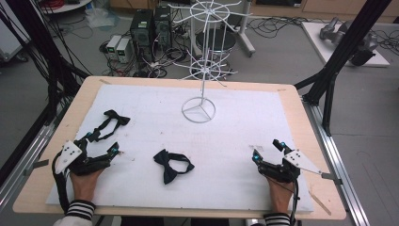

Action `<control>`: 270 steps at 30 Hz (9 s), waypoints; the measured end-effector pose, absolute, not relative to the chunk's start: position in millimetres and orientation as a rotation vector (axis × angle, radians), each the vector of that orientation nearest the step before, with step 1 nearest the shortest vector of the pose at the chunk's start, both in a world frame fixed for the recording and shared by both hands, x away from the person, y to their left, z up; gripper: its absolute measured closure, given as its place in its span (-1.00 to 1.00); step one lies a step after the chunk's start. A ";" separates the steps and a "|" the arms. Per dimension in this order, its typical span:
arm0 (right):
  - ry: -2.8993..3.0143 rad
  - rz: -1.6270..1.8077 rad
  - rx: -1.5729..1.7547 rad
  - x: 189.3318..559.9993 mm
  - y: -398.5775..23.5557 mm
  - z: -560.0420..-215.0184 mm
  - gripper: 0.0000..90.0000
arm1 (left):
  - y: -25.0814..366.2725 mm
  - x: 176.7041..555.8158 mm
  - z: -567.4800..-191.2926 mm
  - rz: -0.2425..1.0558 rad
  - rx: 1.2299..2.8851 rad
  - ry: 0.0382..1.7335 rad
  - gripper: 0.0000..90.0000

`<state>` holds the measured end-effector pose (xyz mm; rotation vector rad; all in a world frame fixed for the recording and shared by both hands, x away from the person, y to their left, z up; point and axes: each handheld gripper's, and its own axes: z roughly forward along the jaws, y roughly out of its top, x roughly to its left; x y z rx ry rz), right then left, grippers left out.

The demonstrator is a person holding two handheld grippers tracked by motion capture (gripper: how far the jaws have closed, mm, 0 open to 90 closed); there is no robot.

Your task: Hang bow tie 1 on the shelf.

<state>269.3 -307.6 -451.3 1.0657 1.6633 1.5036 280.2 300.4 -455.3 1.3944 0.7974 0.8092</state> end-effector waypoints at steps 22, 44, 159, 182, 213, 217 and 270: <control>1.657 1.504 1.068 268.2 -307.5 -451.4 -0.77 | 301.7 279.4 -455.4 0.806 1.384 0.789 -0.70; 1.655 1.508 1.063 268.1 -307.5 -451.5 -0.76 | 313.4 292.5 -408.1 0.628 1.426 0.690 -0.70; 1.639 1.514 1.052 266.4 -307.5 -451.9 -0.77 | 116.2 350.5 -389.2 0.014 2.597 -0.264 -0.58; 1.632 1.513 1.054 266.2 -307.8 -452.0 -0.77 | 105.2 348.1 -402.2 0.010 2.697 -0.363 -0.44; 1.631 1.515 1.055 266.0 -308.0 -452.0 -0.77 | 103.4 355.9 -409.7 0.047 2.743 -0.352 0.63; 1.630 1.515 1.056 266.0 -307.9 -452.0 -0.77 | 103.5 356.2 -409.2 0.041 2.746 -0.340 0.65; 1.630 1.515 1.058 266.2 -307.9 -452.1 -0.76 | 166.6 386.0 -354.9 0.196 2.102 0.340 0.66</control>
